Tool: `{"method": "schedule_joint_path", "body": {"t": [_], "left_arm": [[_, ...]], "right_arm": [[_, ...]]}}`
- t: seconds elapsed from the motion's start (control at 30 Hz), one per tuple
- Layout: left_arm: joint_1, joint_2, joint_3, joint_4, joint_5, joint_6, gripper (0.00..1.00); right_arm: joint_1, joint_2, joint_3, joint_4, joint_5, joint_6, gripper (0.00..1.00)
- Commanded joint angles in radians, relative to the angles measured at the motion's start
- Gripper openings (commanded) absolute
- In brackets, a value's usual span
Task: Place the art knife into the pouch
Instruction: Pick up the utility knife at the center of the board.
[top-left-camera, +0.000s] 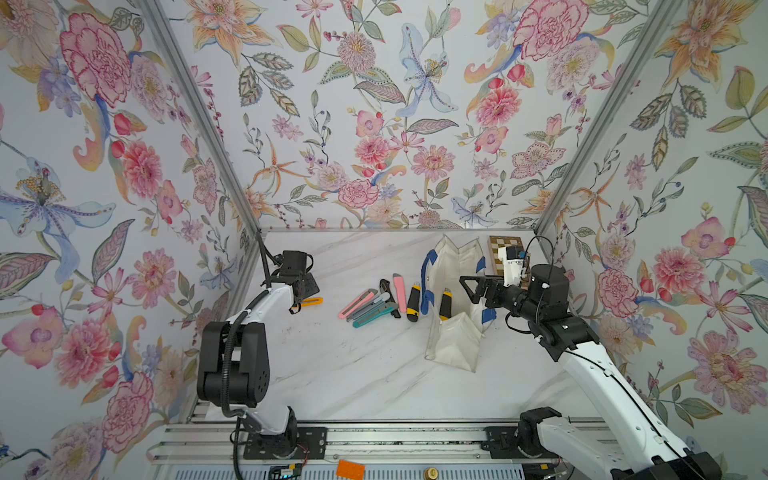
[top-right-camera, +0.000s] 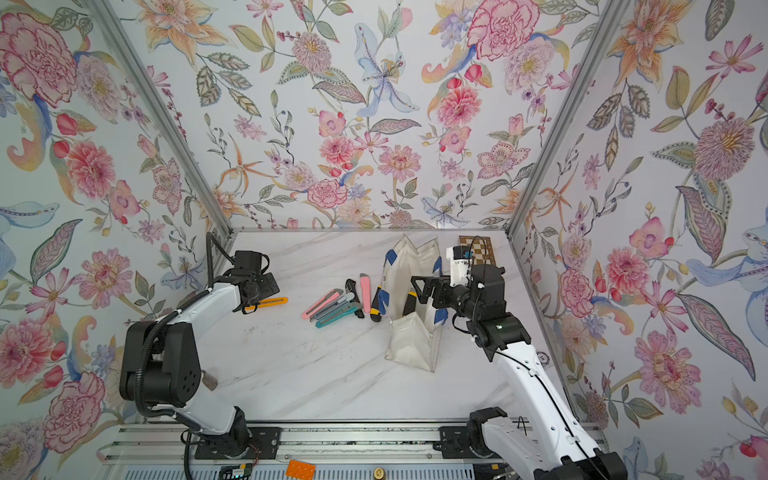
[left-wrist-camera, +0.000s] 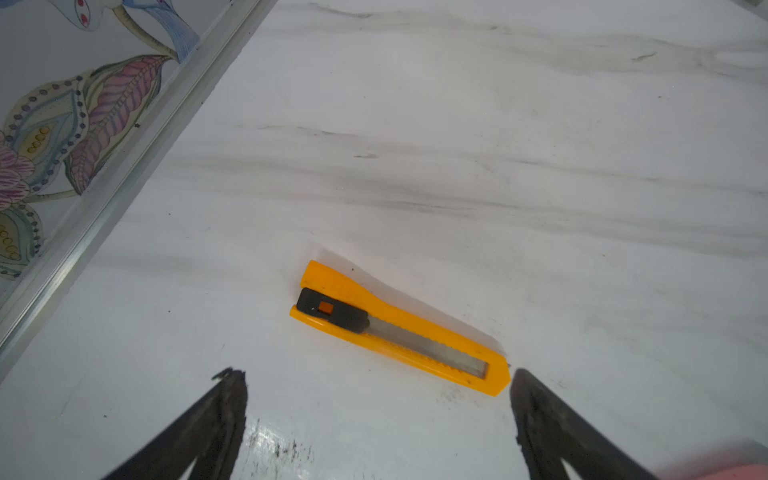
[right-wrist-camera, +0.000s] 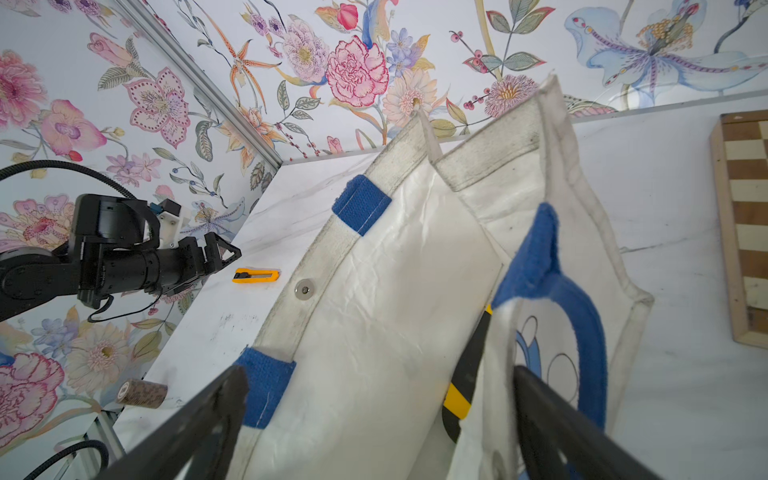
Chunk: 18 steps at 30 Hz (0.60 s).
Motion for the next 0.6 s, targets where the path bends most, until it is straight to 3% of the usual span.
{"method": "schedule_joint_path", "body": {"t": [0.0,0.13,0.37,0.57], "left_arm": [[0.011,0.059,0.017,0.04,0.033,-0.011,0.99],[0.021,0.098,0.02,0.042,0.03,-0.019,0.99],[0.027,0.165,0.029,0.062,0.039,-0.04,0.86],[0.028,0.215,0.057,0.046,0.002,-0.037,0.83]], "right_arm": [[-0.003,-0.031,0.04,-0.069,0.008,-0.022,0.99],[-0.005,-0.049,0.063,-0.119,0.018,-0.049,0.99],[-0.011,-0.085,0.046,-0.129,0.045,-0.051,0.99],[-0.023,-0.09,0.036,-0.131,0.038,-0.046,0.99]]}}
